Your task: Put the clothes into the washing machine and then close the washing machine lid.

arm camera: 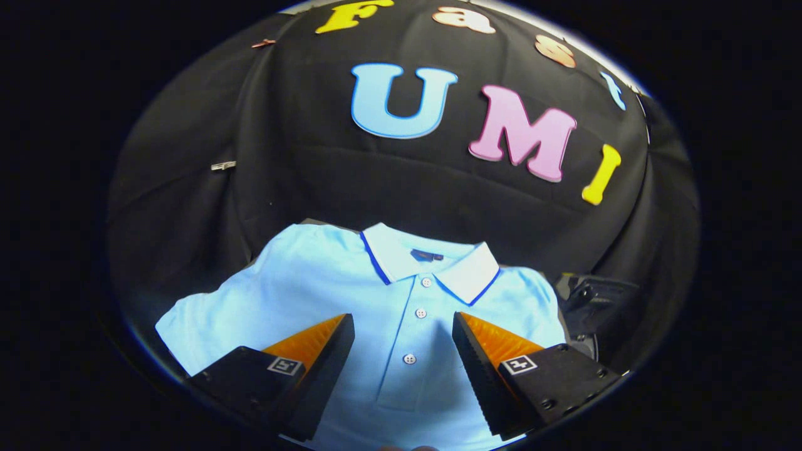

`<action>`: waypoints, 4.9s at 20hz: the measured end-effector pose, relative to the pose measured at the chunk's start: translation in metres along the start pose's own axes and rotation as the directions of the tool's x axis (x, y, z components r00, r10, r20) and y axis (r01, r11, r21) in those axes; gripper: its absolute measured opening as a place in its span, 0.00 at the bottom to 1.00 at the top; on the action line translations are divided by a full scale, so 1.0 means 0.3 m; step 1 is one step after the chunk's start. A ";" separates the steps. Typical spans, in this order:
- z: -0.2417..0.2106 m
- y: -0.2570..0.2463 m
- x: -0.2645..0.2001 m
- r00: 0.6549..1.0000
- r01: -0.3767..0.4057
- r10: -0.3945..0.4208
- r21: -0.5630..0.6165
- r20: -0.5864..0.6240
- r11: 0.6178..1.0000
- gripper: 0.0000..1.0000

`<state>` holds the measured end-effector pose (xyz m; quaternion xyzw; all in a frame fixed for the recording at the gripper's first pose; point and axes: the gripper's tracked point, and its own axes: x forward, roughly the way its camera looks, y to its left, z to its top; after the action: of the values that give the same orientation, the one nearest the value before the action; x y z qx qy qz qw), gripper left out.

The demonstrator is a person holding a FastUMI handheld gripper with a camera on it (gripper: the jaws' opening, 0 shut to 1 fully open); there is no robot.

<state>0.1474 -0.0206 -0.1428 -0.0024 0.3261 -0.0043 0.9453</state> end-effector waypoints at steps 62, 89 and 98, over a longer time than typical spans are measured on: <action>-0.057 -1.257 -0.155 0.965 -0.257 0.251 0.083 0.077 0.963 0.14; -0.675 -1.384 0.158 0.954 -0.207 0.214 0.055 -0.209 0.977 0.14; -0.936 -1.442 0.242 0.904 -0.092 0.139 0.133 -0.405 0.987 0.06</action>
<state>0.0285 -0.4544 -0.4053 0.0704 0.5171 0.0331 0.8524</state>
